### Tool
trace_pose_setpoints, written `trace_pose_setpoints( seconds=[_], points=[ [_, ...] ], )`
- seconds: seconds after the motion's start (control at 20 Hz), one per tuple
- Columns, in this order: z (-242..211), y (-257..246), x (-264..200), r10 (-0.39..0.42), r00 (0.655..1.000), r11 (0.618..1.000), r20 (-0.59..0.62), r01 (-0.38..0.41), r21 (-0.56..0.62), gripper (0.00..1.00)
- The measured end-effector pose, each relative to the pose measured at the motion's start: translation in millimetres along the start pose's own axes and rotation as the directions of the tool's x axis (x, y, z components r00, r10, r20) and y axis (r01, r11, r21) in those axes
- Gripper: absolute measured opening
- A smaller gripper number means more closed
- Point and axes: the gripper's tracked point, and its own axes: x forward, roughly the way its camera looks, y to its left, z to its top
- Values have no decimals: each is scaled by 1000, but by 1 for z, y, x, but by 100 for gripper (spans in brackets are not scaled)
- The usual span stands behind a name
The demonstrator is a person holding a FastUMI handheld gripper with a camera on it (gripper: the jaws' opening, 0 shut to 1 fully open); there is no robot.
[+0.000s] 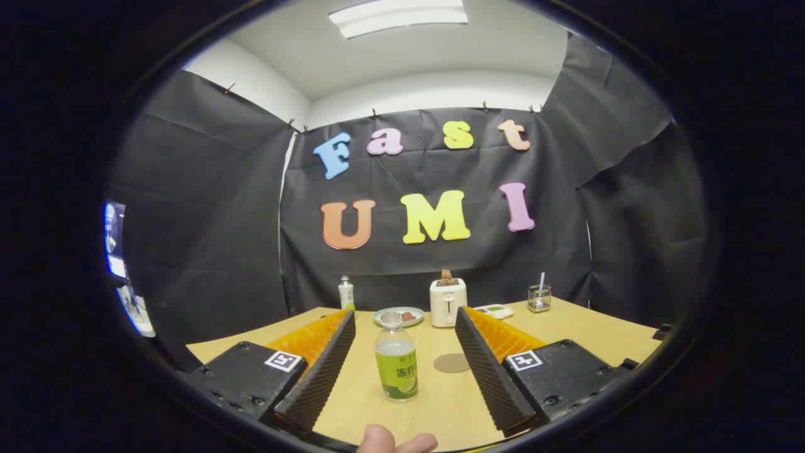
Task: Take the bottle from table, then pour the juice into the cup, finally place the bottle on the coaster
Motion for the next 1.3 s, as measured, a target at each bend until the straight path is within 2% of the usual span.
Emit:
trace_pose_setpoints(
  seconds=[0.75, 1.3],
  points=[
    [-3, 2, 3, -1, 1000, 1000, -11, 1, -6, 100],
    [-27, 15, 10, 8, 997, 1000, -71, -9, -24, 100]
  ],
)
